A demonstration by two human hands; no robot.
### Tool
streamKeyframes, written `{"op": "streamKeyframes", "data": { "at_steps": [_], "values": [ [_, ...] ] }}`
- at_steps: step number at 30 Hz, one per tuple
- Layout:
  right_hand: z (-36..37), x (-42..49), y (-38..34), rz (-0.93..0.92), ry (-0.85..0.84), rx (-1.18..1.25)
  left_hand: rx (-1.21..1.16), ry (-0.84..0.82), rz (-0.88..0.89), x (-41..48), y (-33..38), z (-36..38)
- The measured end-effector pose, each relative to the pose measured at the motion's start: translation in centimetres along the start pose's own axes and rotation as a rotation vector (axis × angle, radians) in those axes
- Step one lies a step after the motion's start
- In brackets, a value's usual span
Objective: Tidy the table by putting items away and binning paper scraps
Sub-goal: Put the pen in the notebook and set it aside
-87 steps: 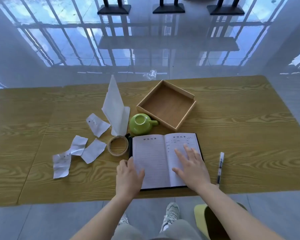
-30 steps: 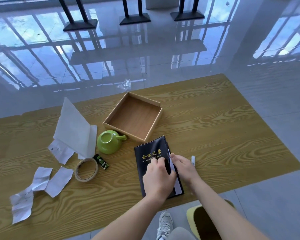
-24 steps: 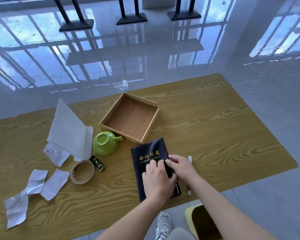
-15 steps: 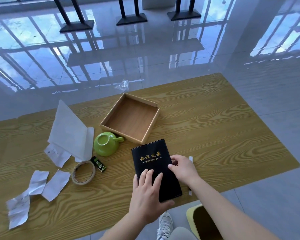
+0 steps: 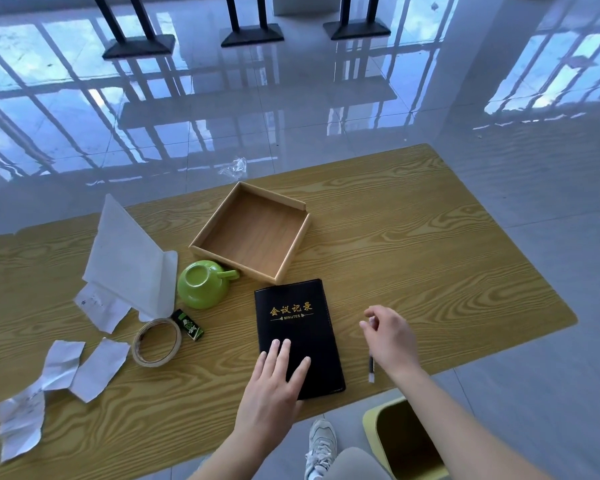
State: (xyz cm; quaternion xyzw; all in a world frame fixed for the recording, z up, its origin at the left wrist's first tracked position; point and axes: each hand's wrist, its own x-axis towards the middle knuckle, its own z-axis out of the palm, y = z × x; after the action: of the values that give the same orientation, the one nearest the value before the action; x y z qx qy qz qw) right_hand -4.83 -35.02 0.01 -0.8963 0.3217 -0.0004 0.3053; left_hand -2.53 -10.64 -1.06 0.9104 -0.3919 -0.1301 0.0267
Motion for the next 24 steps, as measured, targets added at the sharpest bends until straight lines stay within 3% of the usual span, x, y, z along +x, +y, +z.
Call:
{"op": "streamKeyframes", "data": {
  "at_steps": [14,19,24],
  "values": [
    [0.7,-0.9,2.2,0.067,-0.082,-0.162,0.027,-0.045,-0.067,0.8,-0.8,-1.3],
    [0.8,-0.9,2.5,0.057,-0.093,-0.177,0.169,-0.151,0.025,0.7,-0.9,-1.7],
    [0.8,-0.8,2.6,0.052,-0.102,-0.178,0.239,-0.092,0.086,0.3,-1.3,-1.9]
  ]
}}
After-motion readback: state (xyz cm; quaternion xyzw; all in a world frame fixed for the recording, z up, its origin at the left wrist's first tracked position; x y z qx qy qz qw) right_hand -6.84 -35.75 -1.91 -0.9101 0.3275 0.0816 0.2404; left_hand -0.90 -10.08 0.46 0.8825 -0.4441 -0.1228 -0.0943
